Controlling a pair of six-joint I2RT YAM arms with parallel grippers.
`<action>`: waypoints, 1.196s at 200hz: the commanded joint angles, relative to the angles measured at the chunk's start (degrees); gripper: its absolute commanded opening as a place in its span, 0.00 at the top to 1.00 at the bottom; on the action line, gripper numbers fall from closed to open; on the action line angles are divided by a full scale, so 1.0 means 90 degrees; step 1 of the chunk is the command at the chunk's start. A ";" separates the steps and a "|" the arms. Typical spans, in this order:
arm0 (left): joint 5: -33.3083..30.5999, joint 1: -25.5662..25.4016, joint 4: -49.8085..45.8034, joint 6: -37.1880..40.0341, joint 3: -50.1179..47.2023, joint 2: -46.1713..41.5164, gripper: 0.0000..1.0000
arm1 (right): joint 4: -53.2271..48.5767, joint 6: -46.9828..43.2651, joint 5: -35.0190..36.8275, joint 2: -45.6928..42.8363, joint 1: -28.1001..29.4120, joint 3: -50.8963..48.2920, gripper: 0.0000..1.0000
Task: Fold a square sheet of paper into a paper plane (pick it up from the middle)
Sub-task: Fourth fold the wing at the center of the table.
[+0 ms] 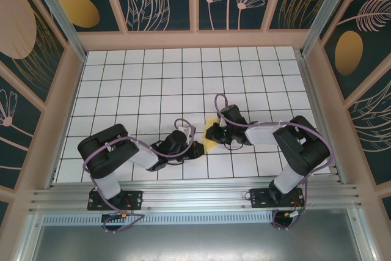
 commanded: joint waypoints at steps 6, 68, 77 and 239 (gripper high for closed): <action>0.0290 0.0001 0.0026 -0.0256 -0.0299 0.0255 0.96 | -0.0359 -0.0157 0.0110 0.0064 0.0057 0.0075 0.84; 0.0055 0.0005 -0.0682 -0.0018 0.0081 -0.0816 0.88 | -0.0358 -0.0147 0.0131 0.0039 0.0077 -0.0002 0.84; -0.0093 0.0023 -0.1003 0.0119 0.0230 -0.0957 0.87 | -0.0359 -0.0147 0.0128 0.0043 0.0081 -0.0004 0.84; -0.0066 0.0134 -0.1775 -0.0006 0.0364 0.0085 0.94 | -0.0540 -0.0137 0.0211 -0.0279 0.0104 0.0234 0.83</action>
